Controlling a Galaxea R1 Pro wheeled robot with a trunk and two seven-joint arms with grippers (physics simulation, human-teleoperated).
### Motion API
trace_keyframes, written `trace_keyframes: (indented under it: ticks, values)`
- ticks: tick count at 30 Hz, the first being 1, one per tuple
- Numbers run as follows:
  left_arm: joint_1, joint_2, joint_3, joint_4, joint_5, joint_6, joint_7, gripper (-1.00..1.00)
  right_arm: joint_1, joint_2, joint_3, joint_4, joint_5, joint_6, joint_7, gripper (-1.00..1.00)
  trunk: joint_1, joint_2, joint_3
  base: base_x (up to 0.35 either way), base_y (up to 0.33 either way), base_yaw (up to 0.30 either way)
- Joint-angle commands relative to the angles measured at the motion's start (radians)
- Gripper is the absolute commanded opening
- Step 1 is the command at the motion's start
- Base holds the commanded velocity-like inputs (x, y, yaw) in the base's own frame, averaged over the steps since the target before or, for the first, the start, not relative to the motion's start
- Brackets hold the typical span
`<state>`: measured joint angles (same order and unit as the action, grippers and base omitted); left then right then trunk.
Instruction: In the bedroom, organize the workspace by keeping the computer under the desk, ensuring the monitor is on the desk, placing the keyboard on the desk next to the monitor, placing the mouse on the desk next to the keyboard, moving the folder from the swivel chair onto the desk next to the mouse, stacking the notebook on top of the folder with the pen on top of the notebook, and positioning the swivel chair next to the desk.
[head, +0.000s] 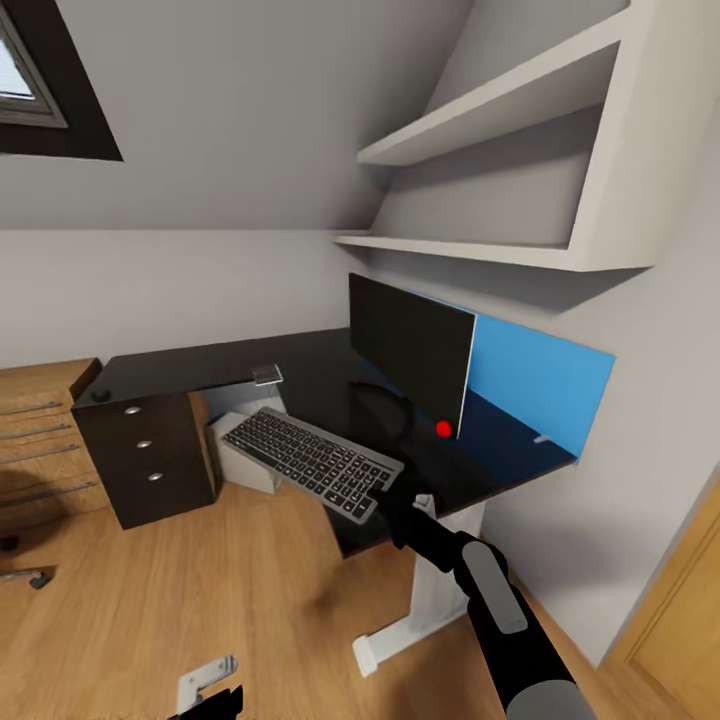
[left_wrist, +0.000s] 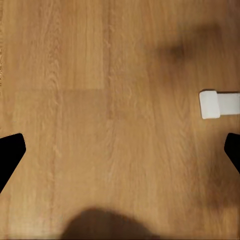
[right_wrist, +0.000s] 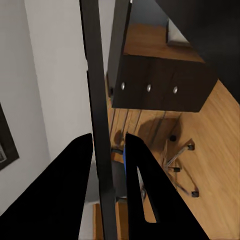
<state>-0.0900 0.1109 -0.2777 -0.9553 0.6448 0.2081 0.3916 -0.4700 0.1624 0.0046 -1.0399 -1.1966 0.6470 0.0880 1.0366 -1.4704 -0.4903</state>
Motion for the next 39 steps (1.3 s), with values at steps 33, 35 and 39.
trace_keyframes:
  ticks: [33,35,39]
  values:
    - [0.000,0.001,-0.005,0.018,0.002,0.002,0.008,1.00,0.001,0.000,0.002,0.000,0.003,0.003,0.002,-1.00,0.000,-0.001,0.044,-0.031,-0.008,0.142]
    - [0.000,0.001,-0.005,0.018,0.002,0.002,0.009,1.00,0.001,0.000,0.002,0.000,0.003,0.003,0.002,-1.00,0.000,-0.001,0.047,0.000,0.000,0.135]
    - [0.000,0.001,-0.005,0.018,0.002,0.002,0.009,1.00,0.001,0.000,0.002,0.000,0.003,0.003,0.000,-1.00,0.000,-0.001,0.052,0.000,0.000,0.141]
